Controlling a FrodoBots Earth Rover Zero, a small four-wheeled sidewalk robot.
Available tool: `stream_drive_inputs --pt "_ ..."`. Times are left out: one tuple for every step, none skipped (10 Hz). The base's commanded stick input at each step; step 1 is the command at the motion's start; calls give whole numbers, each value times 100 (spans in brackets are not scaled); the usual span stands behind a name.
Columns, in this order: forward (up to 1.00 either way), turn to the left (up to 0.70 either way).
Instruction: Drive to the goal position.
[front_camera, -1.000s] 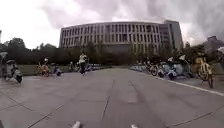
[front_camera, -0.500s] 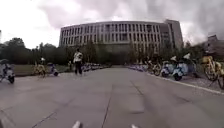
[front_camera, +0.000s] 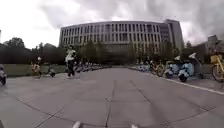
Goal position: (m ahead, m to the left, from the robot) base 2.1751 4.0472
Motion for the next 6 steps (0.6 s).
stream_drive_inputs --pt "70 -15" --pt "70 -34" --pt "70 -35" --pt "70 -9" --pt "70 0" --pt "70 0"
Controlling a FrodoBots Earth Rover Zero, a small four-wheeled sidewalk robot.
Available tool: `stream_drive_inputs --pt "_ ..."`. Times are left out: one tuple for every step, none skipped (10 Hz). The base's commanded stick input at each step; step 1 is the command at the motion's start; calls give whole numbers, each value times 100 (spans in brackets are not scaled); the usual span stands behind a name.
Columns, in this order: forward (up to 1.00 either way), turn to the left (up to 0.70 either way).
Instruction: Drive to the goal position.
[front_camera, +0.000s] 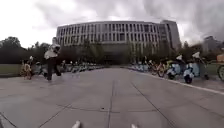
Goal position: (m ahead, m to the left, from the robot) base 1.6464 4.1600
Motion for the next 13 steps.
stream_drive_inputs --pt "70 0" --pt "70 0" --pt "70 0" --pt "70 0" --pt "70 0" --pt "70 0" --pt "70 0" --pt "70 0" --pt "70 0" --pt "70 0" --pt "70 0" --pt "70 0" --pt "70 0"
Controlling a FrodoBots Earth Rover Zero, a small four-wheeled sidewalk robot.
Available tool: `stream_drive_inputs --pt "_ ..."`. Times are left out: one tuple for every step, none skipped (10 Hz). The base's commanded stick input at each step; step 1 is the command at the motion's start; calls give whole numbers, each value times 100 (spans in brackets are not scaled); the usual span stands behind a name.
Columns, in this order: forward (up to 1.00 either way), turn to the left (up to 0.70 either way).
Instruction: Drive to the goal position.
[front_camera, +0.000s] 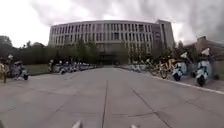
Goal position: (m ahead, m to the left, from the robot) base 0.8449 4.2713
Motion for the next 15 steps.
stream_drive_inputs --pt "70 0" --pt "70 0" --pt "70 0" --pt "70 0" --pt "70 0" --pt "70 0" --pt "70 0" --pt "70 0" --pt "70 0" --pt "70 0" --pt "70 0" --pt "70 0" --pt "70 0" --pt "70 0" --pt "70 0"
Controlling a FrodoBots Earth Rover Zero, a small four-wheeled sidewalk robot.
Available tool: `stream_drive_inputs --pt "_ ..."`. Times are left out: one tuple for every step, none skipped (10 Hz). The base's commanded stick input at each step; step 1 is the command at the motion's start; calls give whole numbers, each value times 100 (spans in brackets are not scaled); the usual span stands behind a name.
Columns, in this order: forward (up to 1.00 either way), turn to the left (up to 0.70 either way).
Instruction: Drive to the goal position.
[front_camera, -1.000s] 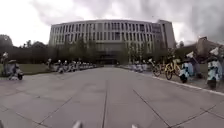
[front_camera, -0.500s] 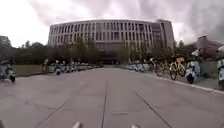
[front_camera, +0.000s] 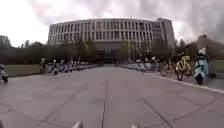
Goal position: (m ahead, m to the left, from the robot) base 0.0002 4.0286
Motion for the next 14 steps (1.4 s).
stream_drive_inputs --pt "70 0" --pt "70 0" --pt "70 0" --pt "70 0" --pt "70 0" --pt "70 0" --pt "70 0" --pt "70 0" --pt "70 0" --pt "70 0" --pt "70 0" --pt "70 0" --pt "70 0" --pt "70 0"
